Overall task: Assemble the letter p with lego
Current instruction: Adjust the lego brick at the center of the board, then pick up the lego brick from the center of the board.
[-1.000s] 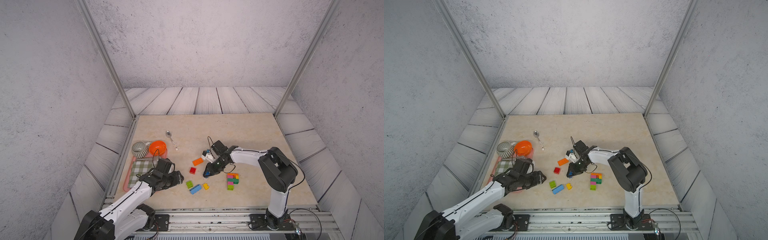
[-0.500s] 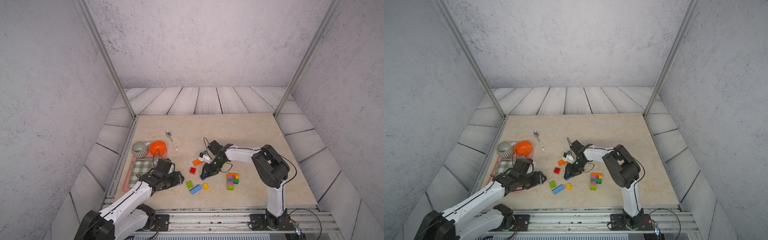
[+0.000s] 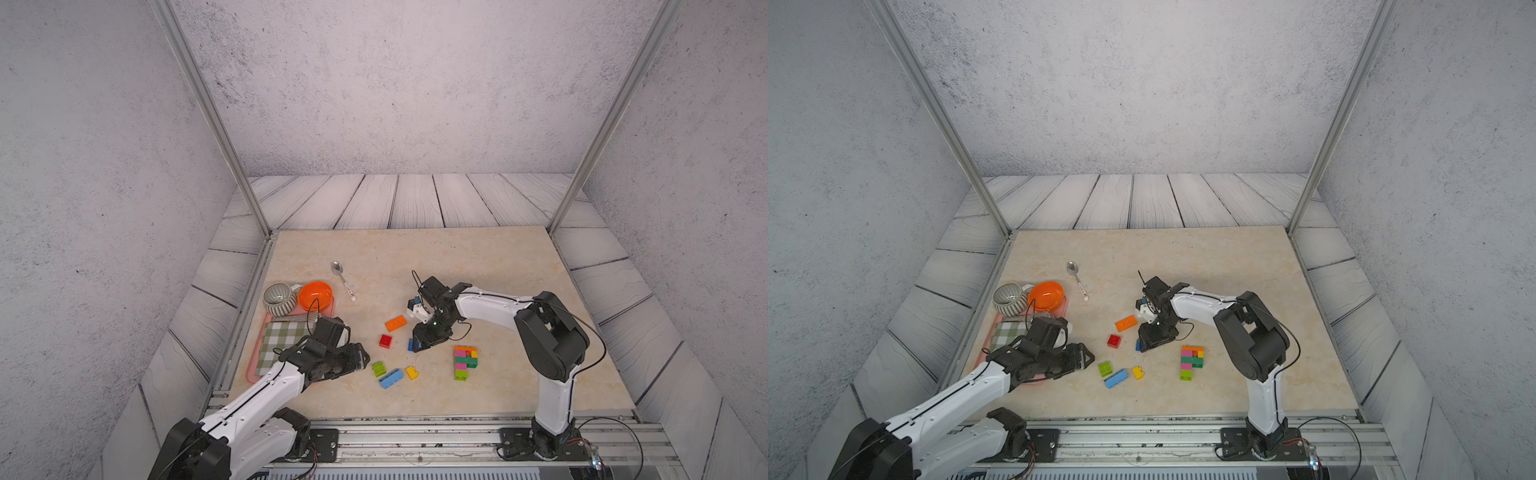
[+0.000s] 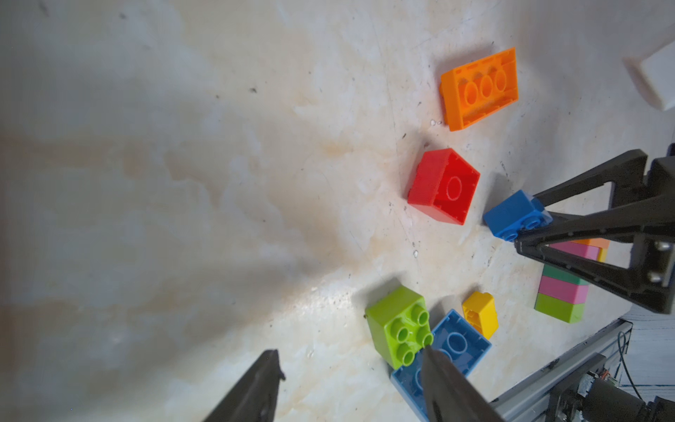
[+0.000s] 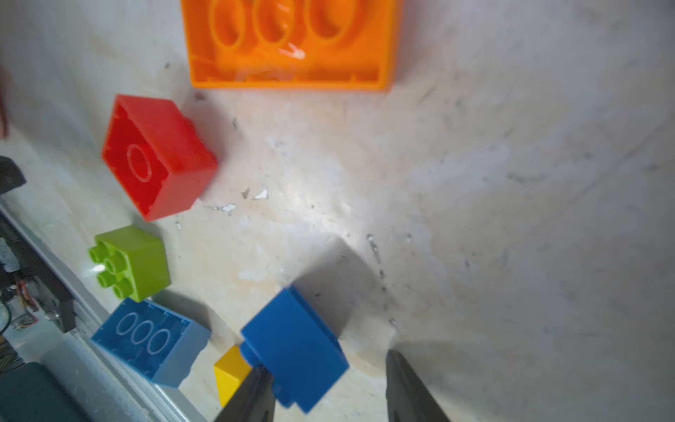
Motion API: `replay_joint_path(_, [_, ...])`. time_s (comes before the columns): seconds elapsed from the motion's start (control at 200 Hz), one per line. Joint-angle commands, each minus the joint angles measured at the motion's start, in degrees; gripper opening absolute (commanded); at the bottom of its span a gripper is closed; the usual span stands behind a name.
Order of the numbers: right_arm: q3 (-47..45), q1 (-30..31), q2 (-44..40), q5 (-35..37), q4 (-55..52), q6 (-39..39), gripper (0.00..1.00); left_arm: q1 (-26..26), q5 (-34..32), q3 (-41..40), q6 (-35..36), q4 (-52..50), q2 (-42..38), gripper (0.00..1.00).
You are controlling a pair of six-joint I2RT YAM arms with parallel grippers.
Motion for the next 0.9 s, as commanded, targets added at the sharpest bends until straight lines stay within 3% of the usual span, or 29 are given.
replay_joint_path(0.0, [-0.67, -0.18, -1.96, 5.81, -2.31, -0.95, 0.5, -1.26, 0.78, -0.52, -0.59, 0.84, -0.37, 0.66])
replay_joint_path(0.535, [0.98, -0.14, -4.67, 7.45, 0.92, -2.64, 0.52, -3.56, 0.04, 0.52, -1.66, 1.96, 1.62, 0.66])
replay_joint_path(0.661, [-1.08, -0.14, -8.85, 8.56, 4.7, -2.72, 0.56, -4.82, 1.76, -0.47, -3.55, 4.86, 1.84, 0.66])
replay_joint_path(0.896, [-1.32, 0.03, -8.95, 9.94, 5.62, 0.51, 0.59, -8.45, 2.21, -1.24, -6.89, 11.13, 5.51, 0.67])
